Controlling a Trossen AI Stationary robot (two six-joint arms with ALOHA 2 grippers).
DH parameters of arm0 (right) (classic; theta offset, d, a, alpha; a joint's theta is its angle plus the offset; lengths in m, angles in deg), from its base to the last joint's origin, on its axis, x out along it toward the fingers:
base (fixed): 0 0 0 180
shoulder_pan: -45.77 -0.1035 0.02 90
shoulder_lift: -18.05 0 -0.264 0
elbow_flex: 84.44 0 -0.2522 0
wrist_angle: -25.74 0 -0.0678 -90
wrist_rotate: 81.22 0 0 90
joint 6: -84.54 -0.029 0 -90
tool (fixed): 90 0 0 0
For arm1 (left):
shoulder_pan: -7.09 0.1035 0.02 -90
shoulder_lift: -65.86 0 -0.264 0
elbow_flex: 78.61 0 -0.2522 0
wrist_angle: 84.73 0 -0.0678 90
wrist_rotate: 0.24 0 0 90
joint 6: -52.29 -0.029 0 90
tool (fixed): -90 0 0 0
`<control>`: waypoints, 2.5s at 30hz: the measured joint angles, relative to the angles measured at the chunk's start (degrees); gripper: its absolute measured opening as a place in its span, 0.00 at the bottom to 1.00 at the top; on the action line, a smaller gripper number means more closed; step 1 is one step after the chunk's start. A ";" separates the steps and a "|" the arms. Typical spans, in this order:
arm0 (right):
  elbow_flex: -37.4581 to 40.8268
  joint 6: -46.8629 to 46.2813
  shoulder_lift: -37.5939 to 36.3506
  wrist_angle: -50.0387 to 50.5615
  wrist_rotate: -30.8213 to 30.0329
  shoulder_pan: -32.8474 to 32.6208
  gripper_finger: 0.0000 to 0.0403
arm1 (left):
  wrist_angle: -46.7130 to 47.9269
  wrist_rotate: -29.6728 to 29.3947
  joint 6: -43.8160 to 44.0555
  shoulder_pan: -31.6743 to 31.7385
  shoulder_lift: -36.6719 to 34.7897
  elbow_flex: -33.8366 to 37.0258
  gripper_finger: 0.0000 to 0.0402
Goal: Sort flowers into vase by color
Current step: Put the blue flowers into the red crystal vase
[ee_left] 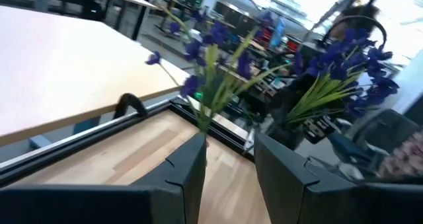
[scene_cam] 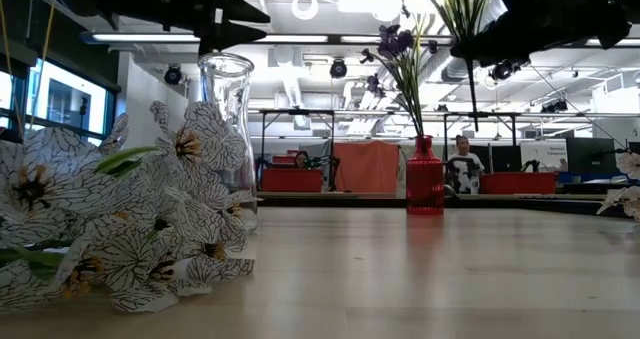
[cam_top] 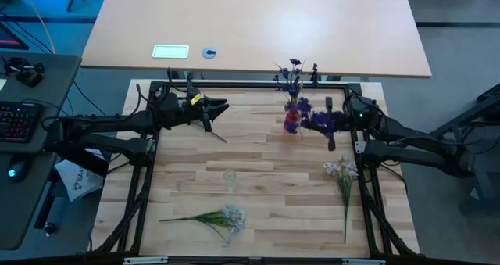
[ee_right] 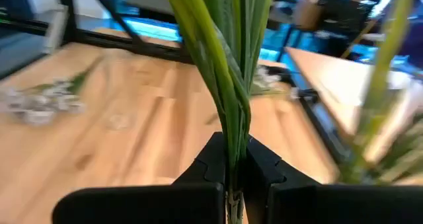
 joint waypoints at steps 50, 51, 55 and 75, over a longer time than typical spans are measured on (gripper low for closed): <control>18.20 -31.51 17.88 -63.93 -18.08 7.49 0.00 | 1.06 -9.80 -4.33 0.25 -0.02 0.00 0.28; 17.63 -30.70 18.49 -63.95 -18.06 7.13 0.00 | 1.03 -9.80 -4.35 0.25 -0.02 0.00 0.28; 15.29 -29.01 20.17 -63.95 -17.97 6.68 0.00 | 1.03 -9.78 -4.29 0.23 -0.02 0.00 0.28; 14.19 -31.90 25.51 -56.17 -17.72 6.68 0.10 | 2.18 -9.65 -7.24 0.23 -0.28 0.00 0.28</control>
